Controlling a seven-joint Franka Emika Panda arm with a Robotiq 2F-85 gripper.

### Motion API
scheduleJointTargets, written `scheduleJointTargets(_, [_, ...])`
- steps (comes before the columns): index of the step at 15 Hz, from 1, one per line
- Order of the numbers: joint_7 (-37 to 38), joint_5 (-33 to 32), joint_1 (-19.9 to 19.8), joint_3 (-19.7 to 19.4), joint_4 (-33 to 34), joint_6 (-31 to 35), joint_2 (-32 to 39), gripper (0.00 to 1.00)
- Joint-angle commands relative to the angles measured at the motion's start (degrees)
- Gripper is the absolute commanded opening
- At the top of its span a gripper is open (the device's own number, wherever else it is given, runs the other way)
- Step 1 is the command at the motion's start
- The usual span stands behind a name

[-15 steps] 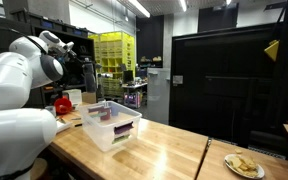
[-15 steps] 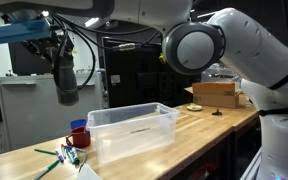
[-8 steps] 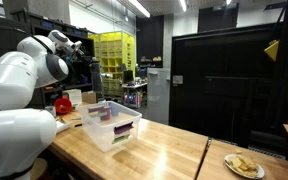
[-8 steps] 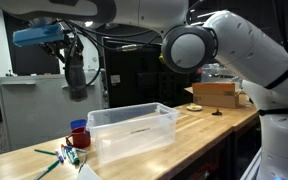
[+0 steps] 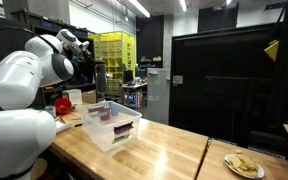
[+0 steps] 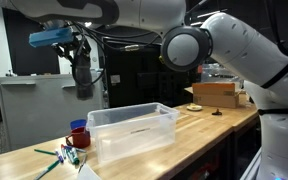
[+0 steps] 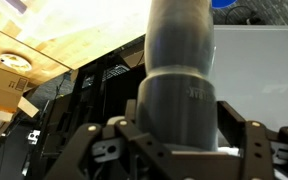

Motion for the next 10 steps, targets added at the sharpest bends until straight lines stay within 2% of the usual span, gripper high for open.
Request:
scheduleJointTargets(1, [0.82, 1.79, -1.69, 1.62, 0.0, -0.78, -1.75, 0.53])
scheduleJointTargets(10, [4.2, 5.83, -4.82, 4.47, -0.16, -1.66, -1.95, 0.53])
